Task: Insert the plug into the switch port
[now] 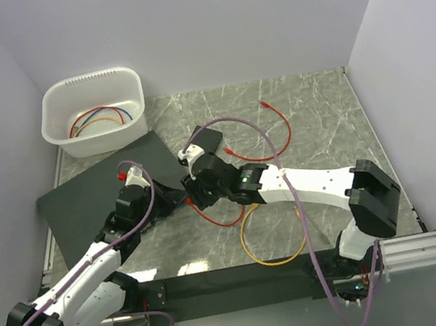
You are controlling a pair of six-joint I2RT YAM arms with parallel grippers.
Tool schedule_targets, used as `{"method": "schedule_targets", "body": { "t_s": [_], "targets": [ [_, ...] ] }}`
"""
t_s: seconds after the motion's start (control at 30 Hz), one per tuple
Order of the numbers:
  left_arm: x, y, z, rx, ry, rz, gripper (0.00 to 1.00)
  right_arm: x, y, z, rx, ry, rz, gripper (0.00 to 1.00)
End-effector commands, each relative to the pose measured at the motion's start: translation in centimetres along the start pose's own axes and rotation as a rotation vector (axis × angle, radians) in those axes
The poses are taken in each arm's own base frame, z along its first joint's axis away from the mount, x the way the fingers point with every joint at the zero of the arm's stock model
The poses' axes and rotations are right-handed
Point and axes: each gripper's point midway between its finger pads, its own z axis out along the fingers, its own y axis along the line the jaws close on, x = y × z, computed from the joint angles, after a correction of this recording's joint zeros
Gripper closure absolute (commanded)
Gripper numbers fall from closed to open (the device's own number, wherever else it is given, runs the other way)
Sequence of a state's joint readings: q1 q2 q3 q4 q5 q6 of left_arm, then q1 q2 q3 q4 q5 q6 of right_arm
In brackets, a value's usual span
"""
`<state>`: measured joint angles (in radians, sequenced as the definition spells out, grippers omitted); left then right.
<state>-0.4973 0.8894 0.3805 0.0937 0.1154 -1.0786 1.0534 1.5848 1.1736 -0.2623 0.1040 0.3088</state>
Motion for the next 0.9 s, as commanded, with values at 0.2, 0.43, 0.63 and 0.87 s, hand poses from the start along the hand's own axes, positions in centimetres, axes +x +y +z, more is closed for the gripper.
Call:
{"method": "schedule_targets", "body": {
  "t_s": [0.2, 0.43, 0.63, 0.87],
  "targets": [
    [-0.7, -1.3, -0.1, 0.047, -0.026, 0.014, 0.99, -2.3, 2.1, 1.2, -0.04, -0.04, 0.008, 0.53],
    [-0.7, -1.2, -0.1, 0.044, -0.028, 0.017, 0.99, -2.2, 2.1, 1.6, -0.029, -0.032, 0.011, 0.59],
    [-0.6, -1.0, -0.1, 0.043, -0.031, 0.015, 0.99, -1.8, 2.0, 2.0, -0.027, -0.017, 0.018, 0.62],
    [-0.5, -0.8, -0.1, 0.04, -0.029, 0.014, 1.0, -1.2, 1.6, 2.6, -0.007, -0.002, 0.023, 0.65]
  ]
}}
